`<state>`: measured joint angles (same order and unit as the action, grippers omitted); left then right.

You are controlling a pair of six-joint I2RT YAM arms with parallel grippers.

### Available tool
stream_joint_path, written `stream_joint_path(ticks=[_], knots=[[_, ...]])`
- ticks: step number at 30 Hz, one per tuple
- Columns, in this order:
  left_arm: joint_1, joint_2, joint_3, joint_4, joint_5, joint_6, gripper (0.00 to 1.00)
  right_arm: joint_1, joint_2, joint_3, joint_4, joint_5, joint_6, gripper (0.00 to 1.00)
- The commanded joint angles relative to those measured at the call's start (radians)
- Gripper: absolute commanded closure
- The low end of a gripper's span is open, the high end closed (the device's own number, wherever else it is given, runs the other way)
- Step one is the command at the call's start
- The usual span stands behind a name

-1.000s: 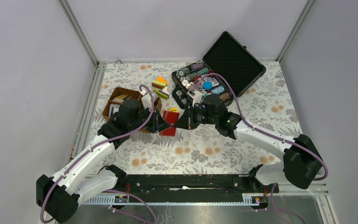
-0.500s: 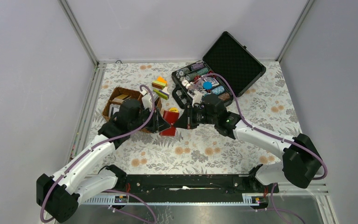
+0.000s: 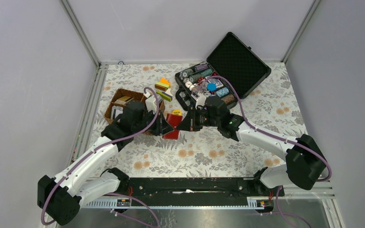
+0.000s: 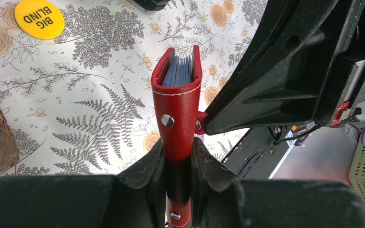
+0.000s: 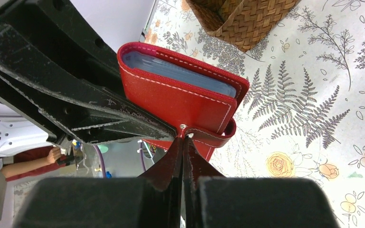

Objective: Put the credit cards into the card holder
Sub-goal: Close the card holder at the center of the board.

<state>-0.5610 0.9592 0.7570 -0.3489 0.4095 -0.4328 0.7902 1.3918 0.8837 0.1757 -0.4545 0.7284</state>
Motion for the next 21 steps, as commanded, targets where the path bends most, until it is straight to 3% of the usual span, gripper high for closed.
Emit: stream_joint_path(ticks=[1,21], knots=[[-0.036,-0.012,0.050,0.077,0.083,-0.001,1.00,0.012,-0.008,0.059,0.072,0.088,0.035,1.00],[-0.037,0.002,0.053,0.076,0.088,-0.003,1.00,0.030,0.037,0.073,0.118,0.006,0.049,1.00]])
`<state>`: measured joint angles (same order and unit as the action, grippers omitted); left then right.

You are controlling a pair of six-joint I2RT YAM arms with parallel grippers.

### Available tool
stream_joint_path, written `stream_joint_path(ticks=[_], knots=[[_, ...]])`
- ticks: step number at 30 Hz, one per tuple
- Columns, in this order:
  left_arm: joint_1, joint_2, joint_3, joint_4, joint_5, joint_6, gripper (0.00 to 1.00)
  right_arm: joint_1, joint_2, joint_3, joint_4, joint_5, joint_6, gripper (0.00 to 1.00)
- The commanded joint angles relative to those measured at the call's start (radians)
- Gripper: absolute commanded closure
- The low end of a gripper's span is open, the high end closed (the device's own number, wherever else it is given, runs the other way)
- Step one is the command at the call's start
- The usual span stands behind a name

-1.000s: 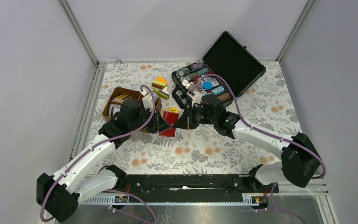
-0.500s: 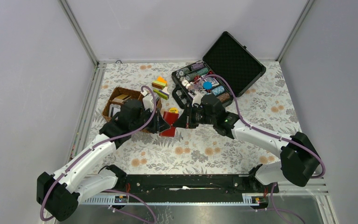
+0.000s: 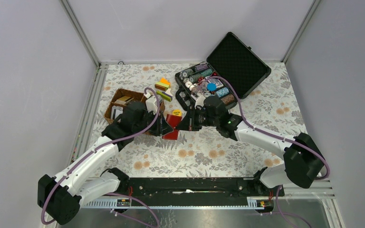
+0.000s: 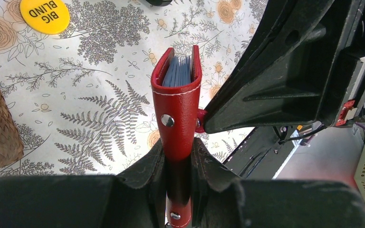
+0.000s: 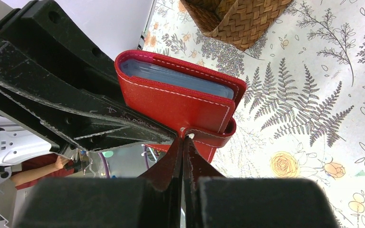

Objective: Put the credit cards into the card holder
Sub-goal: Close the card holder at the center of the board.

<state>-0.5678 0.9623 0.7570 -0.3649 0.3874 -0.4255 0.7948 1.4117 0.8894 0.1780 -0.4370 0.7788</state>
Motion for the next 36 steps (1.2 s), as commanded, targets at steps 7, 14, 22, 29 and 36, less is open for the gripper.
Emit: stream_joint_path(ticks=[7,14,22,29,36], knots=[[-0.035,0.003,0.054,0.092,0.120,-0.010,1.00,0.036,0.031,0.073,0.132,-0.007,0.010,1.00],[-0.038,-0.003,0.055,0.095,0.124,-0.009,1.00,0.048,0.077,0.089,0.115,-0.003,0.030,1.00],[-0.049,-0.013,0.044,0.136,0.187,-0.012,1.00,0.055,0.118,0.073,0.197,-0.025,0.059,1.00],[-0.078,-0.018,0.038,0.161,0.237,-0.007,1.00,0.056,0.148,0.063,0.271,-0.030,0.088,1.00],[-0.089,-0.023,0.031,0.191,0.267,-0.014,1.00,0.057,0.177,0.081,0.286,-0.031,0.105,1.00]])
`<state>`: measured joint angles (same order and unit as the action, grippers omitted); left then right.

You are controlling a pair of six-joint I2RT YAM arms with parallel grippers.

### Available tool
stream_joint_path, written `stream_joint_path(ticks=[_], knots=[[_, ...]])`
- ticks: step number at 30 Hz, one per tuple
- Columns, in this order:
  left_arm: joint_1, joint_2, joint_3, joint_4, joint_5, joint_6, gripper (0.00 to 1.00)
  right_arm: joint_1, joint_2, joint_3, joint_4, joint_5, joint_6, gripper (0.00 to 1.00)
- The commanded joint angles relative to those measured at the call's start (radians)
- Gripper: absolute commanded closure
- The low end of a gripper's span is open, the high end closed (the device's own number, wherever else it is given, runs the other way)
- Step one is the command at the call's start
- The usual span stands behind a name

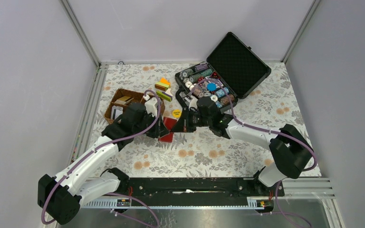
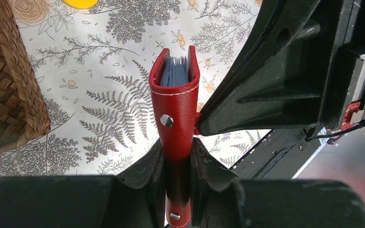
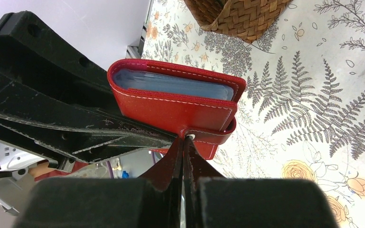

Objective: Put the credit cards into the card holder
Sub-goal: Close the card holder at the center of the board.

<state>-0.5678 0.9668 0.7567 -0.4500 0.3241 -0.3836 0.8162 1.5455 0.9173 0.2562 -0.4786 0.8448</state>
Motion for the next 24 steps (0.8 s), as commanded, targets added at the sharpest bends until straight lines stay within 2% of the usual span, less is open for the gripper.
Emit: stream_joint_path(ticks=[1,19,24], knots=[[-0.089,-0.030,0.029,0.282,0.336,-0.059,1.00,0.037,0.046,0.054,0.208,0.009,0.042,1.00],[-0.086,-0.077,0.005,0.343,0.337,-0.081,1.00,0.085,0.102,0.086,0.222,0.020,0.111,1.00],[-0.079,-0.084,-0.012,0.404,0.392,-0.121,1.00,0.092,0.125,0.087,0.258,0.013,0.128,1.00]])
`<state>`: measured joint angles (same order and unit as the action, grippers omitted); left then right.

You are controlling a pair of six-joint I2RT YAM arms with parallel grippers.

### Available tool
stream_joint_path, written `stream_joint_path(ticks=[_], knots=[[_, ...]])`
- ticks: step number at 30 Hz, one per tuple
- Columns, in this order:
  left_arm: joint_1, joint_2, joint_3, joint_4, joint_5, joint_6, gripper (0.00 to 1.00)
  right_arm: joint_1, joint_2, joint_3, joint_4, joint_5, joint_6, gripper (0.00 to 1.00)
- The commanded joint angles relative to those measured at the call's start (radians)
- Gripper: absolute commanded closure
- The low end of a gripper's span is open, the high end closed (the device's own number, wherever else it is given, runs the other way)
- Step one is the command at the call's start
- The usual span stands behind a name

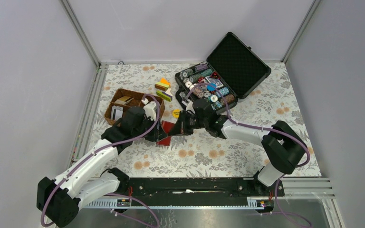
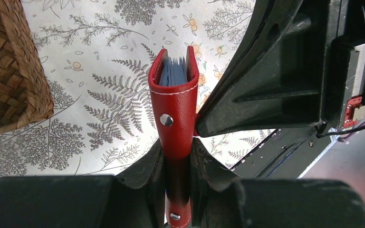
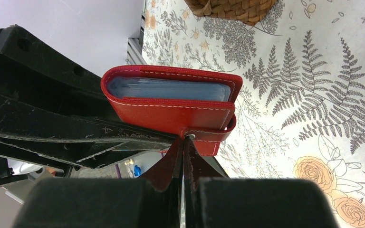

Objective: Put the credit cards into the card holder
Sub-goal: Close the card holder at the center of the board, then place the card holder at the center of the board.

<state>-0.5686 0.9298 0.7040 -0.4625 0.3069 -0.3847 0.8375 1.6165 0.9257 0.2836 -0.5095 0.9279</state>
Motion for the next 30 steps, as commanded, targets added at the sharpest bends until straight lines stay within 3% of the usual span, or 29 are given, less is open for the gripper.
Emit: stream_joint_path(ticks=[1,11,16,23,30], knots=[[-0.076,-0.050,0.039,0.424,0.417,-0.125,1.00,0.071,0.054,0.078,0.236,0.045,0.045,1.00],[-0.064,-0.074,0.020,0.483,0.455,-0.162,1.00,0.071,0.063,0.116,0.231,0.053,0.049,1.00],[-0.035,-0.055,0.051,0.330,0.293,-0.114,1.00,0.071,-0.010,0.144,0.022,0.189,-0.053,1.00],[-0.007,0.003,0.081,0.218,0.169,-0.079,1.00,0.069,-0.243,0.084,-0.218,0.463,-0.198,0.50],[-0.021,0.052,0.033,0.259,0.092,-0.183,0.99,0.032,-0.452,0.038,-0.461,0.740,-0.318,0.27]])
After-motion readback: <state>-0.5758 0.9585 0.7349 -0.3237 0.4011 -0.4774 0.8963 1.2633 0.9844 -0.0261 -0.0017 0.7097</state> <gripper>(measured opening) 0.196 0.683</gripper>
